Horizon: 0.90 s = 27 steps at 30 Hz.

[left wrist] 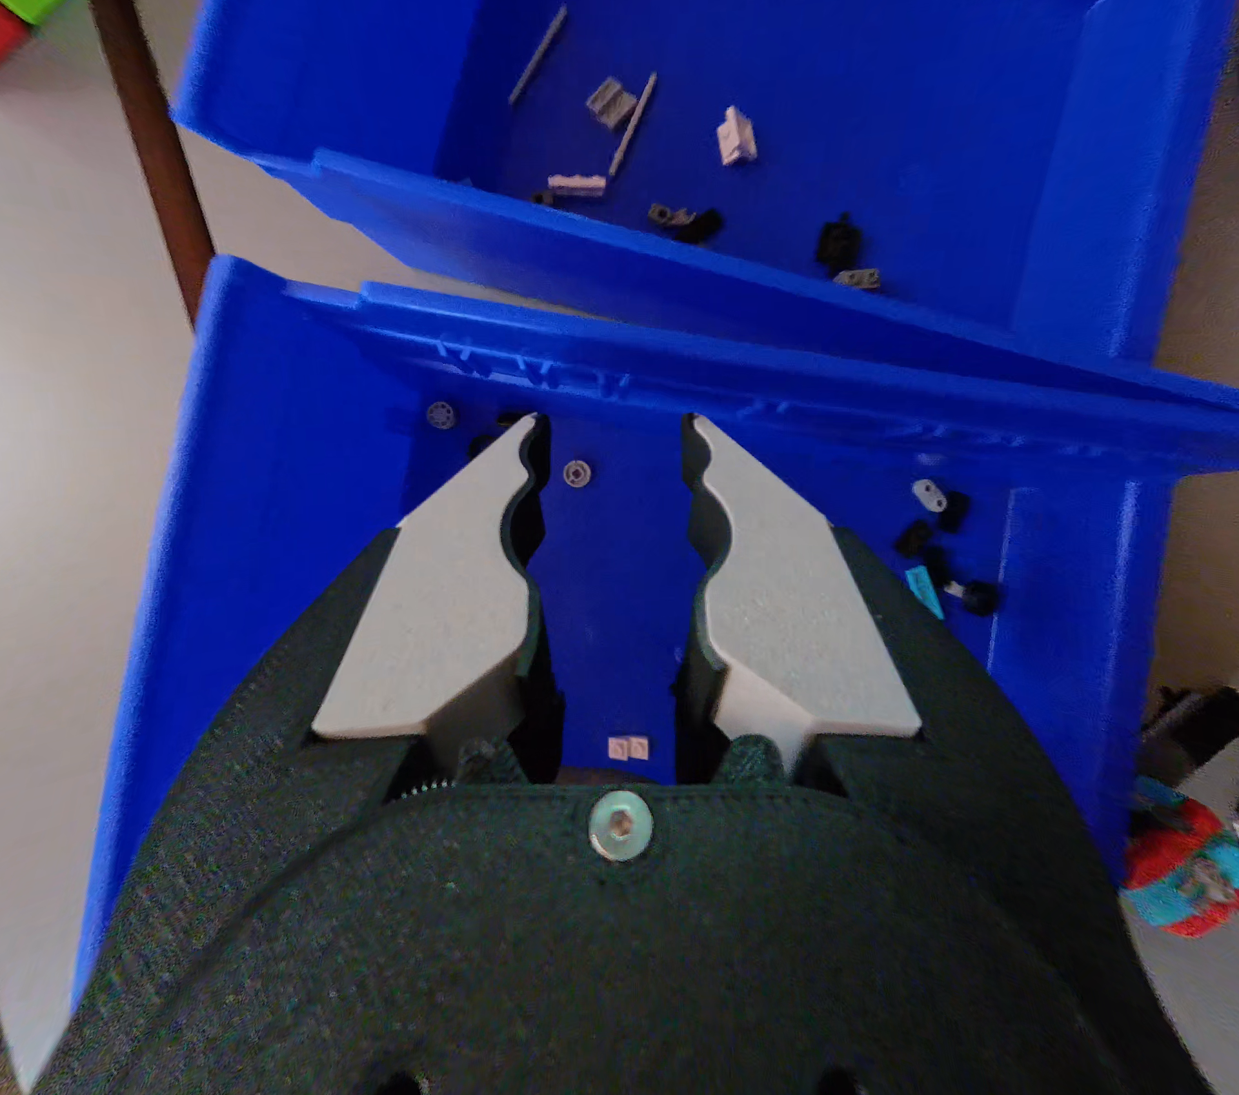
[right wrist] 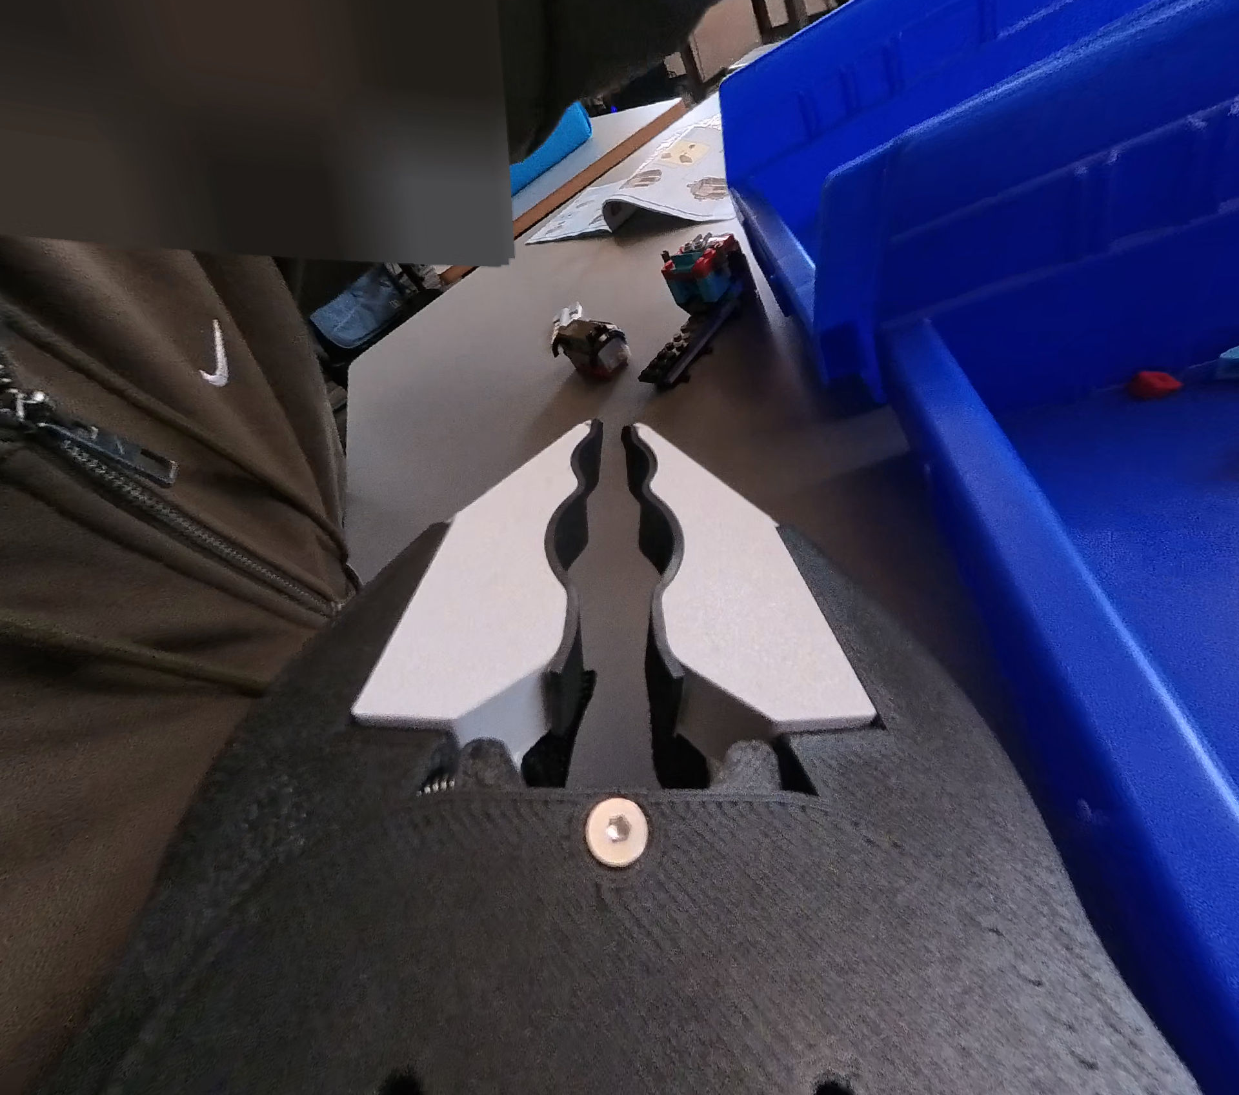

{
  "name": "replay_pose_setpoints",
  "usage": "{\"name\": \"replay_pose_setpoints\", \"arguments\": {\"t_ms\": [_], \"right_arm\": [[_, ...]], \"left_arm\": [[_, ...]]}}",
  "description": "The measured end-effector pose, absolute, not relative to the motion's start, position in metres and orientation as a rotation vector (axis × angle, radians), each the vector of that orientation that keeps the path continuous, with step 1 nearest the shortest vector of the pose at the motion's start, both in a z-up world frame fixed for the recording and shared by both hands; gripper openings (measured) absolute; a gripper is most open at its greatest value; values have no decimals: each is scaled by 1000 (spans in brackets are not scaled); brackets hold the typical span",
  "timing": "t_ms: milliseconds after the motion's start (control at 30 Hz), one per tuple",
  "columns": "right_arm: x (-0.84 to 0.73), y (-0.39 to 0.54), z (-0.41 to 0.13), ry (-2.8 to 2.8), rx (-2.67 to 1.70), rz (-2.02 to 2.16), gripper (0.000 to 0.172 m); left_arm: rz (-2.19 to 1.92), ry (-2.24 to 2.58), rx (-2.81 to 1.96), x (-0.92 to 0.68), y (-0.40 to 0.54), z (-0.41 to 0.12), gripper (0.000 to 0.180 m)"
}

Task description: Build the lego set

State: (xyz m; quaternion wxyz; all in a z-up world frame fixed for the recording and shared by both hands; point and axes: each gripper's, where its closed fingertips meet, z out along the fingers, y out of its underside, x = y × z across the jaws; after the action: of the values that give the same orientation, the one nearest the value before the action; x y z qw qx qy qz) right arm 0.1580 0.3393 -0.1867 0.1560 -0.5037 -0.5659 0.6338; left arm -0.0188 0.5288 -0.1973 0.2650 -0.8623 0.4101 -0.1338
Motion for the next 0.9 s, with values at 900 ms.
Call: {"name": "replay_pose_setpoints", "arguments": {"t_ms": [900], "right_arm": [[159, 339, -189, -1638, -1472, 1841, 7]], "left_arm": [[-279, 1147, -2471, -34, 561, -266, 24]]}}
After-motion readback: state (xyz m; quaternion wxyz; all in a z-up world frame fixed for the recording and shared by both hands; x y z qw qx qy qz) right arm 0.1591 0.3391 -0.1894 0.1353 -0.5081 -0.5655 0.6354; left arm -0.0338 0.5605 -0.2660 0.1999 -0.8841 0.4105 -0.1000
